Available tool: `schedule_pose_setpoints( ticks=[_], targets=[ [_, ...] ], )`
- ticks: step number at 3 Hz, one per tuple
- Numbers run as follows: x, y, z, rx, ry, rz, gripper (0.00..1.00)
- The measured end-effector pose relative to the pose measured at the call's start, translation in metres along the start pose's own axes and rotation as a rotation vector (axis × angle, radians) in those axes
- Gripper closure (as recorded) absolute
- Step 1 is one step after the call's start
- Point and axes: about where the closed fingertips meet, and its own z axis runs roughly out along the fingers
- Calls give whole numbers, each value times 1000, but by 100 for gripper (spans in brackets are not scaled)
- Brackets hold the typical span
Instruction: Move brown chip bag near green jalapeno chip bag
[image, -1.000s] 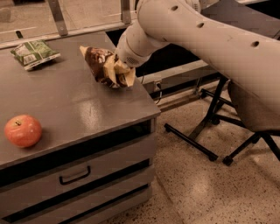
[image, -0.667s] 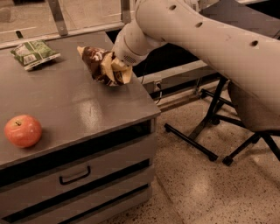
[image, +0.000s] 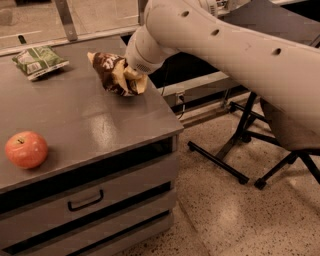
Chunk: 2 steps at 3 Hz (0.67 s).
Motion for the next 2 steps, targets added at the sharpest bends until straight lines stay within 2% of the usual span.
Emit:
schedule_pose_setpoints(
  ticks=[1, 2],
  targets=[
    [-8, -37, 23, 112, 11, -55, 100],
    [-21, -84, 56, 262, 15, -108, 100]
  ],
)
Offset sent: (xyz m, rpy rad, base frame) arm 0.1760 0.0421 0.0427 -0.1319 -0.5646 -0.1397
